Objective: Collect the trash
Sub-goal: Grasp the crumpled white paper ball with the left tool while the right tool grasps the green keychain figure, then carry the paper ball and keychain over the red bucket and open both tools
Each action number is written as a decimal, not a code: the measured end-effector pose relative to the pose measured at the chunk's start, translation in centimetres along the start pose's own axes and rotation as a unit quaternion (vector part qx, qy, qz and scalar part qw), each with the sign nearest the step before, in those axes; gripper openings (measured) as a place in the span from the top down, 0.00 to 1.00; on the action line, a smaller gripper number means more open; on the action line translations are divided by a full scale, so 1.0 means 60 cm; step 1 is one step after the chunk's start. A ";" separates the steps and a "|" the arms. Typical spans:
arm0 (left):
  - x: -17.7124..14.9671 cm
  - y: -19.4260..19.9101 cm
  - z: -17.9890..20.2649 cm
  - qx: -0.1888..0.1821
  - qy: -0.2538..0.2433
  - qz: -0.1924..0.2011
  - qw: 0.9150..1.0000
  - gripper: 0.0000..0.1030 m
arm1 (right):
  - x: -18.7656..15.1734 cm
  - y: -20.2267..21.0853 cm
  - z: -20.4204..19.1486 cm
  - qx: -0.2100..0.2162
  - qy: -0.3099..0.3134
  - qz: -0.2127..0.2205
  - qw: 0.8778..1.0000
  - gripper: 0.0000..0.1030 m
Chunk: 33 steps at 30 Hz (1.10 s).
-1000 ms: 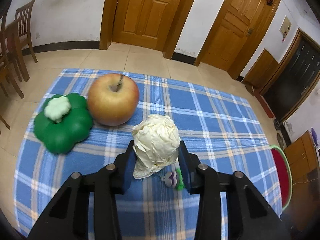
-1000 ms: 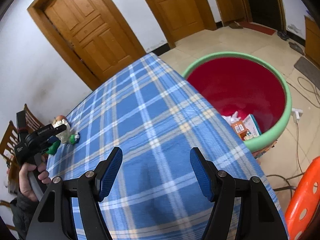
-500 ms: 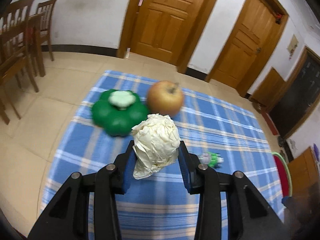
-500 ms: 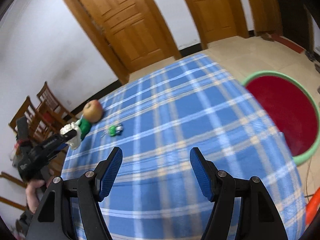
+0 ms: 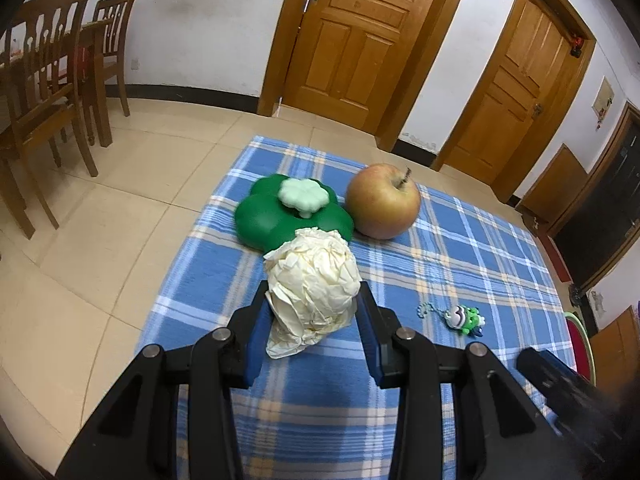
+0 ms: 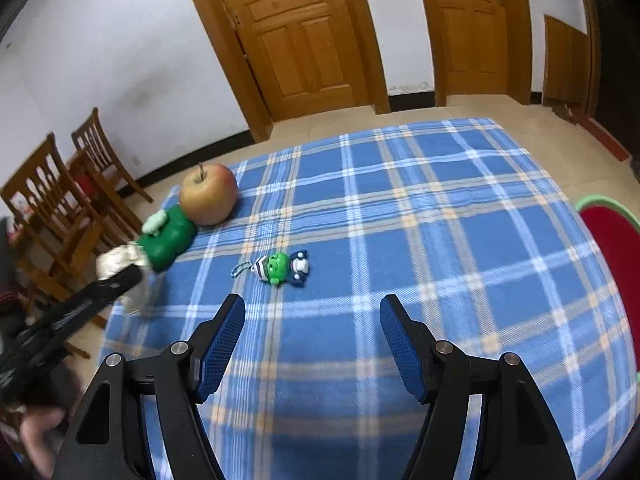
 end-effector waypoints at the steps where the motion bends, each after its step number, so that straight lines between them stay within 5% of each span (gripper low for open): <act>1: 0.001 0.002 -0.001 -0.001 0.000 0.002 1.000 0.61 | 0.003 -0.013 -0.002 -0.006 0.004 -0.002 1.000 0.31; 16: -0.014 -0.008 -0.005 -0.040 0.040 -0.036 0.998 0.61 | 0.016 -0.118 -0.004 -0.080 0.031 -0.030 0.996 0.32; 23: -0.015 -0.013 -0.011 -0.042 0.050 -0.042 0.997 0.61 | 0.018 -0.136 -0.025 -0.102 0.068 -0.039 0.992 0.46; 33: -0.016 -0.009 -0.007 -0.040 0.042 -0.035 0.998 0.61 | 0.014 -0.128 -0.029 -0.069 0.058 -0.030 0.996 0.52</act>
Point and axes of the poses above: each gripper's, at about its wrist camera, not at the fingertips, and y roughly against the way its jaws point, z to its right, x to its top, the point moved 9 cm from there along -y, roughly the way its jaws point, and after that the axes turned 13 degrees about x, right-handed, at the moved point
